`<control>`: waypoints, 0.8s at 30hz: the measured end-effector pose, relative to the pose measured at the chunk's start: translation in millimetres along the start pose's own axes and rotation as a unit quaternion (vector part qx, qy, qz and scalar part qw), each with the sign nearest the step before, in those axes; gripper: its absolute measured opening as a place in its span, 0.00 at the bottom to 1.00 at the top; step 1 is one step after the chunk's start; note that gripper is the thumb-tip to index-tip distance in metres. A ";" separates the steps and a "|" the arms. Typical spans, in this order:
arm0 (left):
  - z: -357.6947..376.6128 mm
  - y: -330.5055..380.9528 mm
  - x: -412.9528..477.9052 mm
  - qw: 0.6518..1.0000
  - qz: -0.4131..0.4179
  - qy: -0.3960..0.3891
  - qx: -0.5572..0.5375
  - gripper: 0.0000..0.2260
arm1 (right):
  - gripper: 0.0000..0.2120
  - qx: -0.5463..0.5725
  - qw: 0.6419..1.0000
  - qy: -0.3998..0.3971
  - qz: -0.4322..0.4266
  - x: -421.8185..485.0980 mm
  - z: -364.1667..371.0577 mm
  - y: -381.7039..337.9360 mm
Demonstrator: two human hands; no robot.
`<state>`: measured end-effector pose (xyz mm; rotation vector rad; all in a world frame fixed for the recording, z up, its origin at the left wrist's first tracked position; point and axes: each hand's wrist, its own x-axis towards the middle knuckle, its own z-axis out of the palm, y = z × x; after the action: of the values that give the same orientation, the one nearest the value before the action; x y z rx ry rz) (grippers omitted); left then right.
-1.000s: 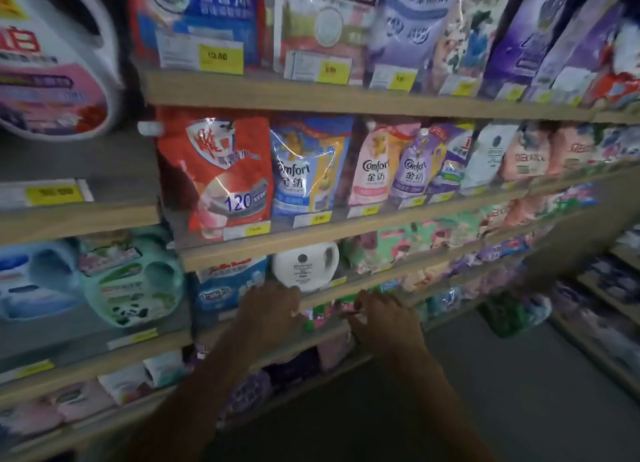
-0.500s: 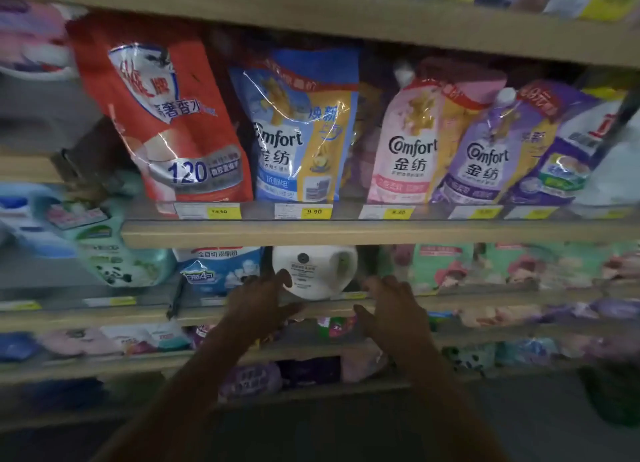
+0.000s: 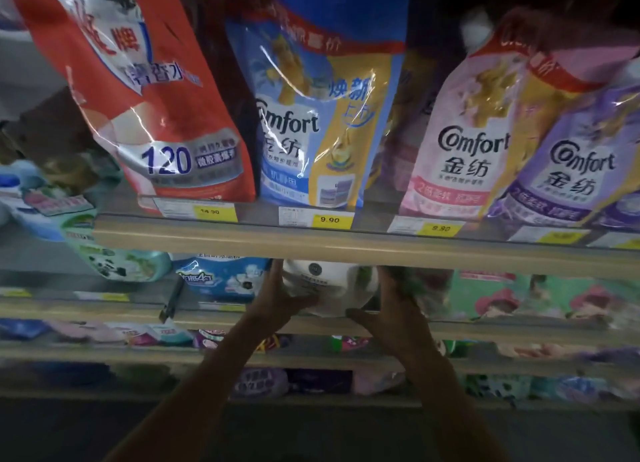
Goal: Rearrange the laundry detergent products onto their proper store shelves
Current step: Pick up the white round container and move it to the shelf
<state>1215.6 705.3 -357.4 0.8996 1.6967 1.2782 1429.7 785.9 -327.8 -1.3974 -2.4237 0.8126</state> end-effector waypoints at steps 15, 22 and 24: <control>11.1 5.3 22.2 0.998 0.051 0.038 0.007 0.29 | 0.54 0.279 0.957 0.059 0.052 34.5 47.4 18.9; 23.1 12.6 -26.1 0.994 0.085 0.049 -0.037 0.43 | 0.65 0.306 0.950 0.062 0.031 -12.6 27.8 15.8; 25.4 18.6 -50.1 0.994 0.092 0.042 -0.049 0.49 | 0.64 0.320 0.946 0.046 0.029 -34.1 23.3 13.5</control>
<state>1260.8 675.0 -334.2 0.9731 1.6304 1.5272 1446.7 754.0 -352.1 -1.2019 -1.7978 1.3559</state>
